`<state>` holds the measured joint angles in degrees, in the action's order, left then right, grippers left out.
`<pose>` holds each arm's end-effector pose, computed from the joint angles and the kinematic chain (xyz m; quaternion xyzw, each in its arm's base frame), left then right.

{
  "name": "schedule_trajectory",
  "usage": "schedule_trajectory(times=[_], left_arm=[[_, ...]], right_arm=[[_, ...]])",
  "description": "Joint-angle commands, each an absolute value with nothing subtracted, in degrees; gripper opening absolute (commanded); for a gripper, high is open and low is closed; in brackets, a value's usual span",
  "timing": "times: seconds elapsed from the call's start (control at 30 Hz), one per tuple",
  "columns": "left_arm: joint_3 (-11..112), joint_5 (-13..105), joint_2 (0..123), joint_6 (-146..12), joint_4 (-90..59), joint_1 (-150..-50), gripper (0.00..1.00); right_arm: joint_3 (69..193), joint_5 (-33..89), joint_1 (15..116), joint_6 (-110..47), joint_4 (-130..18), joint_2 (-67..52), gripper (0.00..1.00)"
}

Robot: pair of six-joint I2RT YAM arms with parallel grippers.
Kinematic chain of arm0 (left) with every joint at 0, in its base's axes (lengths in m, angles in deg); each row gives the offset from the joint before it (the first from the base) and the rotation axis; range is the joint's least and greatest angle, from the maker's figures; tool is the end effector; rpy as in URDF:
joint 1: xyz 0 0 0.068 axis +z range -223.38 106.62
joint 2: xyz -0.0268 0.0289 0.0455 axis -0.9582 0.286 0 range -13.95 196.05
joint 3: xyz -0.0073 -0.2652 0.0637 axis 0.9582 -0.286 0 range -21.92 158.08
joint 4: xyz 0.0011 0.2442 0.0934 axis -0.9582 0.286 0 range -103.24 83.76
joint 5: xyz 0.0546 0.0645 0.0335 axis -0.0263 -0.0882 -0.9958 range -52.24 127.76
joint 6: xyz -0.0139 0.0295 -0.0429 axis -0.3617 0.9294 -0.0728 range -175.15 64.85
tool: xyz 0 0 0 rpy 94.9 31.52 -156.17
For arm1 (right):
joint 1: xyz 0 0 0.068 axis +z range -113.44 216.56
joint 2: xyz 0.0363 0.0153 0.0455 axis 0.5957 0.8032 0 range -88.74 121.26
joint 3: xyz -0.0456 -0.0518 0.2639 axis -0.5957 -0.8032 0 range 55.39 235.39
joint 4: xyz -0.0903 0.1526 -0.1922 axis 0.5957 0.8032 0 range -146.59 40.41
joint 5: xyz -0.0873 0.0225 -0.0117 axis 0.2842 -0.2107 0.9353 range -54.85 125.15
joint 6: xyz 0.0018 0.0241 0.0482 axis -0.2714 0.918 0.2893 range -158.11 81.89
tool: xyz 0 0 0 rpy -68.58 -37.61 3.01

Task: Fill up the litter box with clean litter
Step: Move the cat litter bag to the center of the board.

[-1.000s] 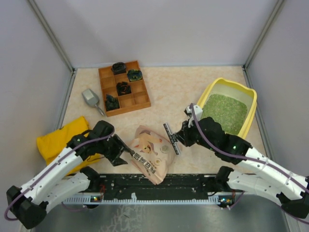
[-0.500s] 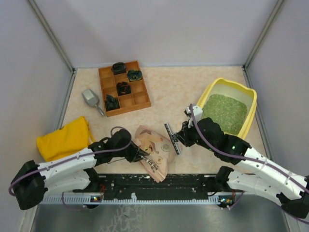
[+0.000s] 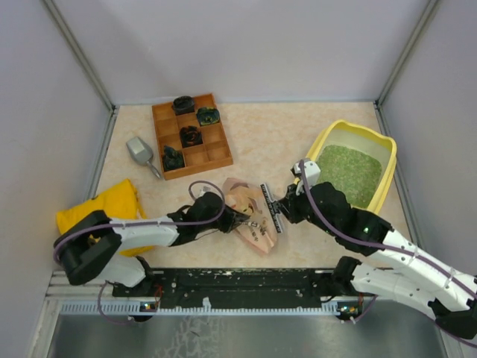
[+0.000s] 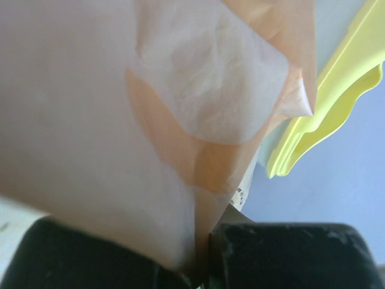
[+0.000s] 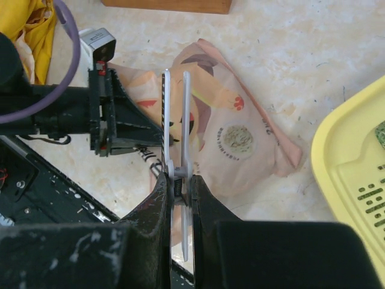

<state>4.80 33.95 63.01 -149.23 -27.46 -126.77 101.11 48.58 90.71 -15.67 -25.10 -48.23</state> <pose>0.1521 -0.2008 0.1563 -0.3238 0.8298 -0.4270 0.1555 0.0977 0.1210 0.3189 -0.1710 0.8283 0.2468 0.4730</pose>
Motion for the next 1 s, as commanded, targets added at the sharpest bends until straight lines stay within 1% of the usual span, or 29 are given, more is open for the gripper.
schedule_trajectory(times=[0.0,0.03,0.13,0.17,0.23,0.33,0.47,0.53,0.57,0.7,0.77,0.83,0.87,0.9,0.93,0.97], left_arm=[[12.3,28.2,71.5,-144.2,-43.2,-126.3,0.02],[14.3,28.3,72.8,-143.2,-43.4,-126.3,0.04],[17.4,27.7,72.9,-142.1,-40.0,-126.3,0.17],[17.9,27.1,71.7,-141.5,-37.0,-126.3,0.2],[18.9,24.7,68.7,-140.4,-26.0,-126.2,0.25],[18.7,17.9,63.7,-136.6,-15.5,-126.2,0.33],[15.2,14.4,57.0,-126.6,-13.4,-125.8,0.42],[14.7,13.3,53.8,-121.4,-11.1,-125.7,0.45],[14.6,12.6,52.3,-117.2,-10.1,-125.7,0.46],[13.4,11.3,47.0,-94.9,-11.7,-125.0,0.45],[14.0,6.0,46.1,-84.5,-12.2,-124.5,0.45],[16.7,-1.7,46.7,-79.7,-8.5,-123.2,0.45],[18.3,-5.2,47.3,-78.3,-6.2,-122.1,0.52],[19.8,-5.1,48.0,-75.8,-5.6,-120.7,0.59],[20.7,-0.8,48.6,-69.4,-6.9,-118.6,0.65],[20.9,3.8,49.0,-62.3,-9.6,-116.9,0.67]], right_arm=[[106.0,52.0,90.9,-18.5,-25.3,-48.8,0.0],[106.3,52.1,90.9,-18.8,-25.0,-48.8,0.0],[106.7,52.1,90.9,-19.9,-23.6,-49.1,0.0],[106.6,51.9,90.9,-20.1,-23.4,-49.5,0.0],[106.0,51.7,90.9,-20.9,-23.5,-50.5,0.0],[104.4,49.8,90.9,-24.7,-25.4,-52.1,0.0],[103.6,47.6,90.9,-29.4,-28.3,-52.6,0.0],[104.2,46.9,90.9,-31.6,-28.7,-52.0,0.0],[104.4,46.6,90.9,-32.5,-28.8,-51.7,0.0],[104.8,46.4,90.9,-34.6,-29.3,-50.3,0.0],[104.7,45.8,90.9,-35.0,-30.4,-49.8,0.0],[104.6,45.0,90.9,-35.0,-31.2,-49.4,0.0],[104.5,44.3,90.9,-35.0,-31.4,-49.2,0.0],[104.5,43.8,90.9,-35.0,-31.7,-48.9,0.0],[104.5,43.3,90.9,-35.3,-31.9,-48.7,0.0],[104.3,43.0,90.9,-35.7,-32.1,-48.6,0.0]])
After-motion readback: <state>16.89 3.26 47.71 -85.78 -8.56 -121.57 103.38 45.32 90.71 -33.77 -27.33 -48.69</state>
